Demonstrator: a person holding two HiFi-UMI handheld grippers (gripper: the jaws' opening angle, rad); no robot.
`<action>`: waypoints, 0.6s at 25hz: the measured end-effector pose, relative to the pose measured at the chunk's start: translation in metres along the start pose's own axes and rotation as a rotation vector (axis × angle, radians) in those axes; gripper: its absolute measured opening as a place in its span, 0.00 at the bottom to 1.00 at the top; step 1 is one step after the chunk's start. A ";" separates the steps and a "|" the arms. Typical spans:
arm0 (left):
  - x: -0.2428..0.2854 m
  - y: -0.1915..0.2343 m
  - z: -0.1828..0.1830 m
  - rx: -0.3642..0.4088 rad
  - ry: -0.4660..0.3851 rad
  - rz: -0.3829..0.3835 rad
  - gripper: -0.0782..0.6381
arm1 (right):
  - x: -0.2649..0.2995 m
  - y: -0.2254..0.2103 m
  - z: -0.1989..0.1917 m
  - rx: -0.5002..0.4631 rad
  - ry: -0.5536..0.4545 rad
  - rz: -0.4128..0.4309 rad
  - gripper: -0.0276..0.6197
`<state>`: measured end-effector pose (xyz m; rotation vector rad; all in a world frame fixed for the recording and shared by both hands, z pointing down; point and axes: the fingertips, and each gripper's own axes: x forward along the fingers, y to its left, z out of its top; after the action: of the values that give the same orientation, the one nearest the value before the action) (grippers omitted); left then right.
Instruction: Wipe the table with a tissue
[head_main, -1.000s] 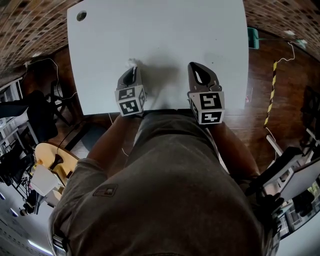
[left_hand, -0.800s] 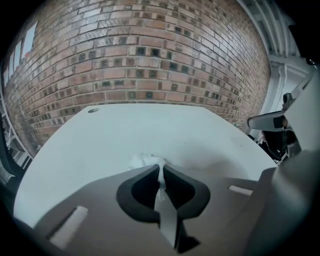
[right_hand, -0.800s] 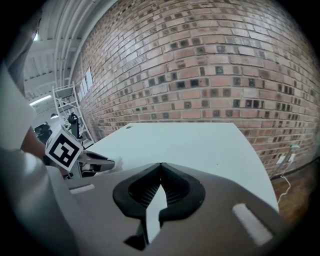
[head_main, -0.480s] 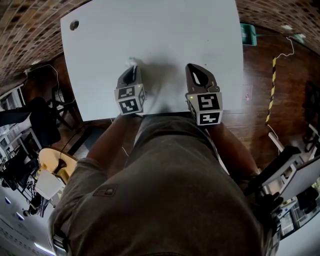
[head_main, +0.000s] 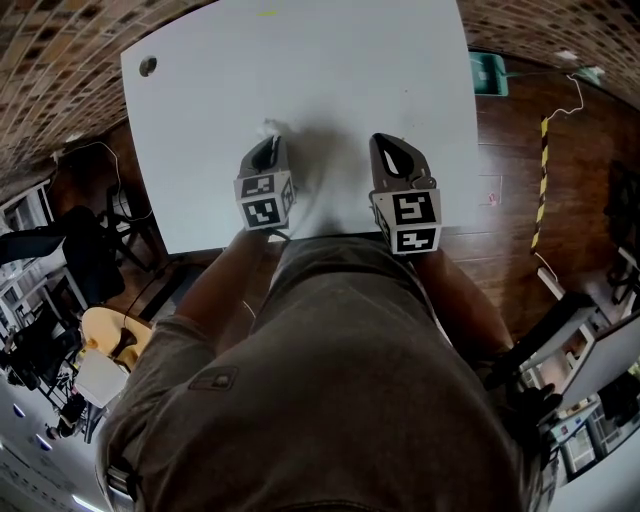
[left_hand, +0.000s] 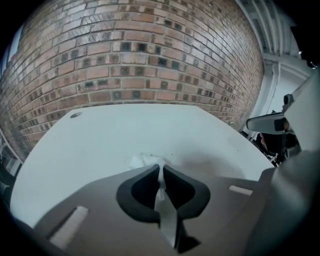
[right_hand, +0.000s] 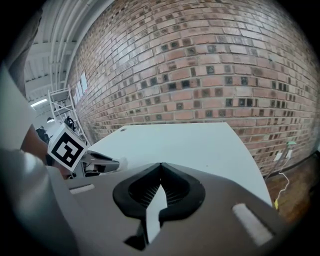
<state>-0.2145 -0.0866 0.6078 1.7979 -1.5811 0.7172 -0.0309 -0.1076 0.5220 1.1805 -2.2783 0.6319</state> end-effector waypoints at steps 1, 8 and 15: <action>0.002 -0.002 0.002 0.006 0.001 -0.006 0.13 | 0.000 -0.002 0.000 0.003 0.002 -0.003 0.06; 0.015 -0.024 0.014 0.041 0.011 -0.054 0.13 | -0.008 -0.014 -0.002 0.015 0.009 -0.028 0.06; 0.023 -0.047 0.022 0.078 0.023 -0.102 0.13 | -0.011 -0.026 0.005 0.035 -0.020 -0.045 0.06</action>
<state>-0.1645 -0.1146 0.6059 1.9043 -1.4536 0.7579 -0.0044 -0.1176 0.5164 1.2562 -2.2588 0.6485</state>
